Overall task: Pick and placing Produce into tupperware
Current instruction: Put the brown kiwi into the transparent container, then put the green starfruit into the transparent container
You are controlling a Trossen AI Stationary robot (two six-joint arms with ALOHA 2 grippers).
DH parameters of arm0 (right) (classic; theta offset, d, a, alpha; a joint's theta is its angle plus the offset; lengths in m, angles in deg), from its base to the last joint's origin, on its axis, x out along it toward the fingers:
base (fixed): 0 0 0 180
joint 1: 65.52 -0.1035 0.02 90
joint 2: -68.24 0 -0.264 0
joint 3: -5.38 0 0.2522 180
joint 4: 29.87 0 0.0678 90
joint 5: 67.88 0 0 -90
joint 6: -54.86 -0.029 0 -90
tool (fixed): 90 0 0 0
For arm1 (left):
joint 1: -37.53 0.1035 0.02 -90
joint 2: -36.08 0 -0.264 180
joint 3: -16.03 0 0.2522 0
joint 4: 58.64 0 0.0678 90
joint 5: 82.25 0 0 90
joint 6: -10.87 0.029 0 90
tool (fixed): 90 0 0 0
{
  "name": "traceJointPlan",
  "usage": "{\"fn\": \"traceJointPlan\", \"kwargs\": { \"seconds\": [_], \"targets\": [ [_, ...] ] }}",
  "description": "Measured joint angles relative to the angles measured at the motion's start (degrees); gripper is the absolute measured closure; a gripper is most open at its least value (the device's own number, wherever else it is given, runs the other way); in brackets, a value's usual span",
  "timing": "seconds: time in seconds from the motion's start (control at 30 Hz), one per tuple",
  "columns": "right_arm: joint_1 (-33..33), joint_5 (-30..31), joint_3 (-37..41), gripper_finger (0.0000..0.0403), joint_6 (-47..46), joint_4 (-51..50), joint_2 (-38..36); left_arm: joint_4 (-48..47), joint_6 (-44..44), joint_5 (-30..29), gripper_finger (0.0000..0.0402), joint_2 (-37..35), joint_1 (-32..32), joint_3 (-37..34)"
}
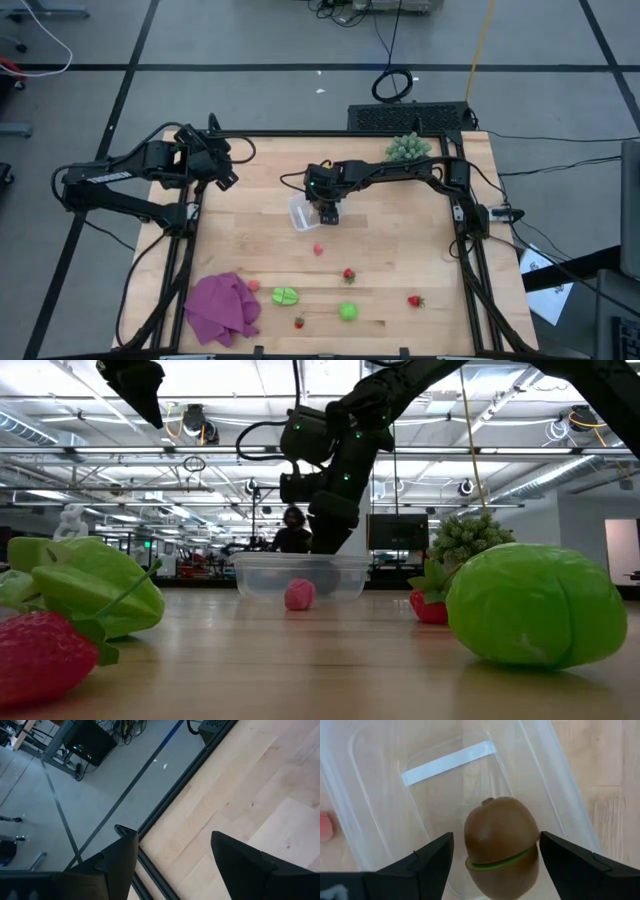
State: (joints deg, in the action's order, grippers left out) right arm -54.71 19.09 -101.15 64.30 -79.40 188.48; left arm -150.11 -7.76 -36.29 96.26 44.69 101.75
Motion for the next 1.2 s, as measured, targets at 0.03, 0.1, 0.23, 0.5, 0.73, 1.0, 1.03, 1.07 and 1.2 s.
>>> {"fn": "traceJointPlan", "kwargs": {
  "seconds": [0.03,0.1,0.23,0.5,0.73,1.0,1.03,1.07,1.2],
  "targets": [
    [0.0,0.0,0.0,0.0112,0.3,0.0,0.0,0.0,0.0,0.0,0.0144,0.0,0.0,0.0],
    [0.0,0.0,0.0,0.0111,0.5,0.4,0.0,0.0,0.0,0.0,0.0144,0.0,0.0,0.0],
    [0.0,0.0,0.0,0.0110,0.7,0.7,-0.8,0.0,0.0,0.0,0.0144,0.0,0.0,0.0],
    [-1.4,0.3,-1.7,0.0110,1.7,0.2,-5.0,0.9,0.4,0.1,0.0144,0.0,0.0,0.0],
    [-5.4,1.8,-1.7,0.0110,-4.1,-5.6,-11.4,1.5,0.3,2.0,0.0144,0.0,0.0,0.0],
    [-17.2,1.4,-1.7,0.0110,-10.4,-7.9,-13.5,1.5,-1.7,4.3,0.0144,0.2,-0.2,0.0],
    [-18.7,1.4,-1.7,0.0110,-10.5,-7.9,-13.5,1.6,-2.1,5.5,0.0144,0.2,-0.2,0.0],
    [-19.9,1.4,-1.6,0.0110,-10.6,-7.8,-13.5,1.6,-2.5,6.8,0.0144,0.2,-0.2,0.0],
    [-23.2,1.5,-0.6,0.0110,-13.6,-6.5,-13.5,1.7,-3.7,14.0,0.0144,0.2,-0.7,0.0]
  ]
}}
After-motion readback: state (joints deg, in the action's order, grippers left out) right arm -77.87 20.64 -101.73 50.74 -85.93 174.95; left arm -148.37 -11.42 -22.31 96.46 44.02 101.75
